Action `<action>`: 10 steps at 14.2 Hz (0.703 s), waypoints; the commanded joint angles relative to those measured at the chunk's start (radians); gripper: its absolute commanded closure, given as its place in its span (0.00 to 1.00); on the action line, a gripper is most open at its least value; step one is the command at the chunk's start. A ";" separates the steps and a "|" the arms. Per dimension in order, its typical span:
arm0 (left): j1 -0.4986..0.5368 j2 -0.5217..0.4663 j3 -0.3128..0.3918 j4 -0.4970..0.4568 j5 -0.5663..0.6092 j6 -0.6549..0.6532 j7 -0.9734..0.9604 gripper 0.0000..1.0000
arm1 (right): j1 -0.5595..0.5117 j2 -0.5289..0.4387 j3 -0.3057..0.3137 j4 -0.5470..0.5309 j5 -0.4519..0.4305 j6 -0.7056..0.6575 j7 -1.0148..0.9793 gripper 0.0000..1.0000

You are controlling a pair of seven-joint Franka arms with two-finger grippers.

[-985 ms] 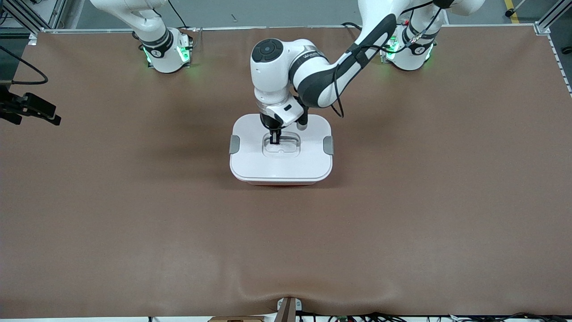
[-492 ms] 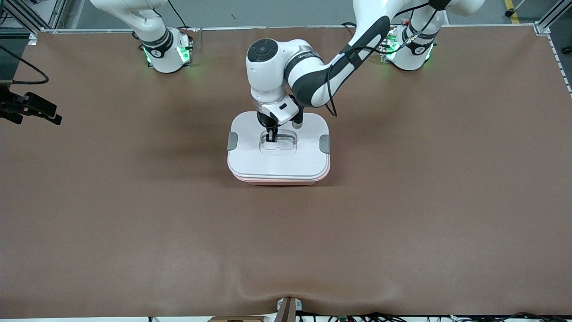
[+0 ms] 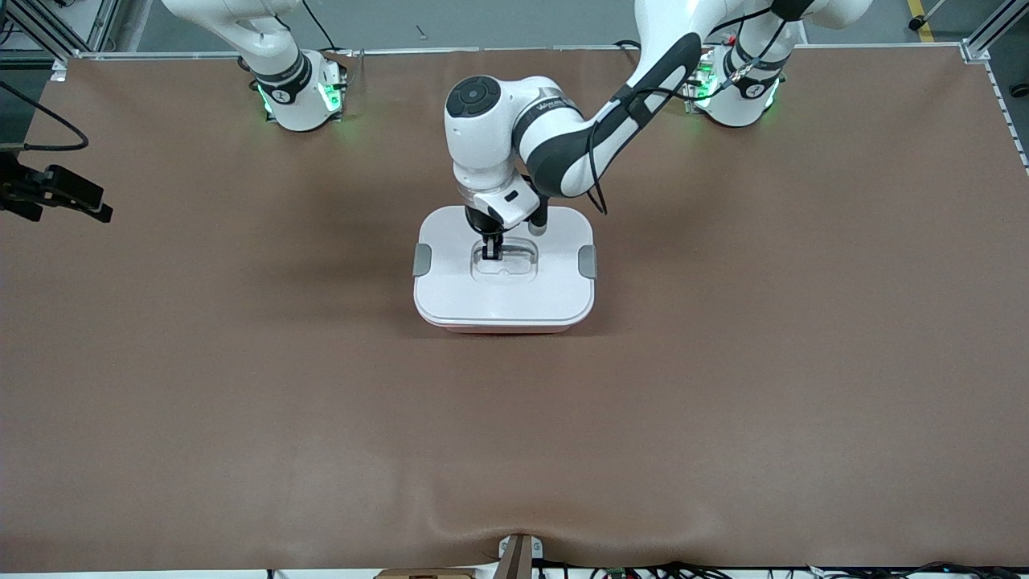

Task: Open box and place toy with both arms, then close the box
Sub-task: 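Lower the lid onto the box and press it down with the left gripper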

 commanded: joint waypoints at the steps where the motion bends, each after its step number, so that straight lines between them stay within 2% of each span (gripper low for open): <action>1: -0.002 0.011 0.006 0.022 0.026 -0.010 -0.016 1.00 | 0.024 -0.016 0.005 -0.002 -0.007 -0.019 0.053 0.00; 10: -0.013 0.019 0.006 0.022 0.026 -0.001 -0.035 1.00 | 0.029 -0.004 -0.001 0.026 -0.007 -0.003 0.059 0.00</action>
